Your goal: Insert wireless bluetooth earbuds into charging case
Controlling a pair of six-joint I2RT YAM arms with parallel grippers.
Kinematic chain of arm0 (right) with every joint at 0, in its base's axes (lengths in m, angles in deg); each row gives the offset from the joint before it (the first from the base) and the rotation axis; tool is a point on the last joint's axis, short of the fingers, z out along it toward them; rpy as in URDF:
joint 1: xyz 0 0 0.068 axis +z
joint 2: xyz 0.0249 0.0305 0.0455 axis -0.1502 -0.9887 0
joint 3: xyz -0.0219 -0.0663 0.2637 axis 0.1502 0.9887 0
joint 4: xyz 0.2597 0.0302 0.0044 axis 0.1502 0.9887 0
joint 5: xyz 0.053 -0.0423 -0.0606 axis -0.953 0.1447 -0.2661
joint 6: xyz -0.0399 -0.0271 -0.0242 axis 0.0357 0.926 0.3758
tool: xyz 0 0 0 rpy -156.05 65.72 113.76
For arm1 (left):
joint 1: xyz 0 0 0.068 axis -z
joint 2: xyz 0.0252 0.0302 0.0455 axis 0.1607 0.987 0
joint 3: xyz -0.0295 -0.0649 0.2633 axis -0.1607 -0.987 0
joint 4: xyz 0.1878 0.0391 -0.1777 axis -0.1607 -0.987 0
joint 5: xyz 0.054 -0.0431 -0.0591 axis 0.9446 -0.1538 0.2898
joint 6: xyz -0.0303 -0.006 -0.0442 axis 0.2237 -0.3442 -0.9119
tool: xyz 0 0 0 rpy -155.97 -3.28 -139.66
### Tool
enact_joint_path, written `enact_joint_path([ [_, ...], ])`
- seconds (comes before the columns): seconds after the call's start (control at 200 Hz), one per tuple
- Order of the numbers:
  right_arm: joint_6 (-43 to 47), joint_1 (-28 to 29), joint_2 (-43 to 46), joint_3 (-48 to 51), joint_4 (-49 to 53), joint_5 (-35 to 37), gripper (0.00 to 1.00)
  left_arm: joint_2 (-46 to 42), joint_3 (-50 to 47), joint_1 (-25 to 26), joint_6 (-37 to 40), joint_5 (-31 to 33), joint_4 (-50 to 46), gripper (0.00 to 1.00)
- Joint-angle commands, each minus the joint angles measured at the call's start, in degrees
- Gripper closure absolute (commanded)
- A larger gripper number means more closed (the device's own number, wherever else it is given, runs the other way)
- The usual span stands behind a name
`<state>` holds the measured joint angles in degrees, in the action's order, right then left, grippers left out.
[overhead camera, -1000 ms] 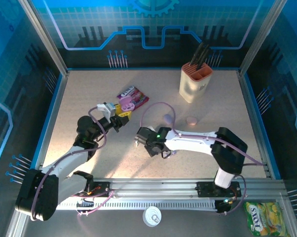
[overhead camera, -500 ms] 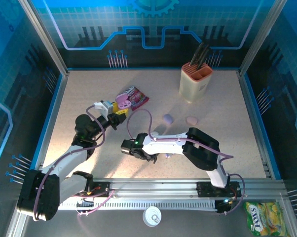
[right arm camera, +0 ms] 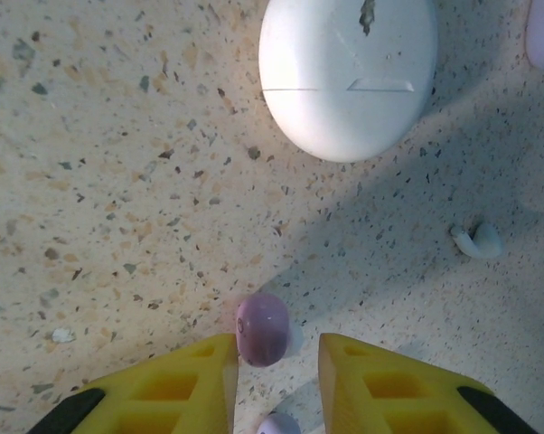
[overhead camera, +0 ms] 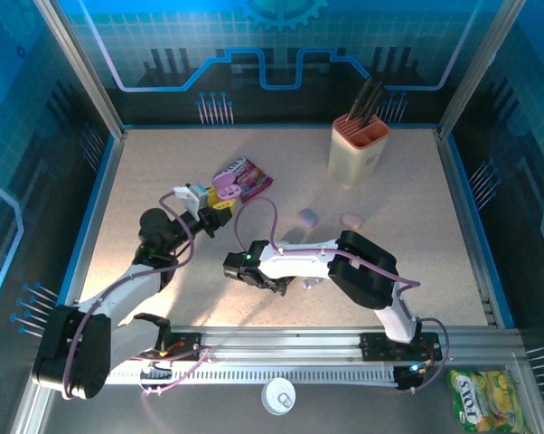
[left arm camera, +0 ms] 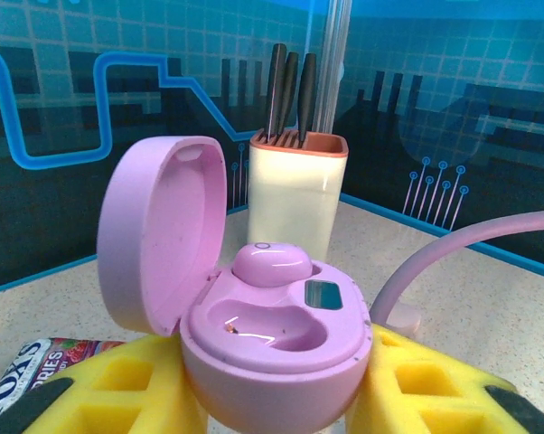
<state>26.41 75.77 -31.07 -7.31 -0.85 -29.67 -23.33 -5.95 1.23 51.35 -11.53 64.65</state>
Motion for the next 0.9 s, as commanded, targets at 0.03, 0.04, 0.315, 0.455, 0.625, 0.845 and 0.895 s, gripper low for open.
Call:
enact_joint_path([
  [0.03, 0.5, -0.7, -2.0, -0.3, 0.0, -0.2, 0.72, 0.5, 0.9, -0.9, -1.3, -1.5, 3.6, 0.63],
  [0.04, 0.5, -0.8, -2.1, -0.3, 0.0, -0.2, 0.72, 0.5, 0.9, -1.0, -1.3, -1.6, 3.6, 0.63],
  [0.315, 0.4, -1.0, -4.1, -0.7, 0.3, -0.3, 0.74, 0.7, 0.7, -1.2, -1.5, -1.8, 4.1, 0.63],
  [0.455, 0.1, -1.4, -3.7, -0.8, 0.3, -0.2, 0.79, 0.8, 0.6, -1.2, -1.6, -2.3, 4.2, 0.63],
  [0.625, -0.3, -1.7, -0.4, 0.7, -0.9, 1.4, 0.84, 1.7, 0.5, -1.2, -0.9, -3.3, 4.6, 0.63],
  [0.845, -1.6, -3.1, 12.6, 7.9, -5.7, -1.3, 0.84, 3.9, 0.3, -1.2, -1.1, -3.4, 8.4, 0.63],
  [0.895, -2.0, -3.8, 16.5, 9.8, -6.7, -2.4, 0.84, 5.3, 0.6, -1.2, -1.4, -3.8, 9.5, 0.64],
])
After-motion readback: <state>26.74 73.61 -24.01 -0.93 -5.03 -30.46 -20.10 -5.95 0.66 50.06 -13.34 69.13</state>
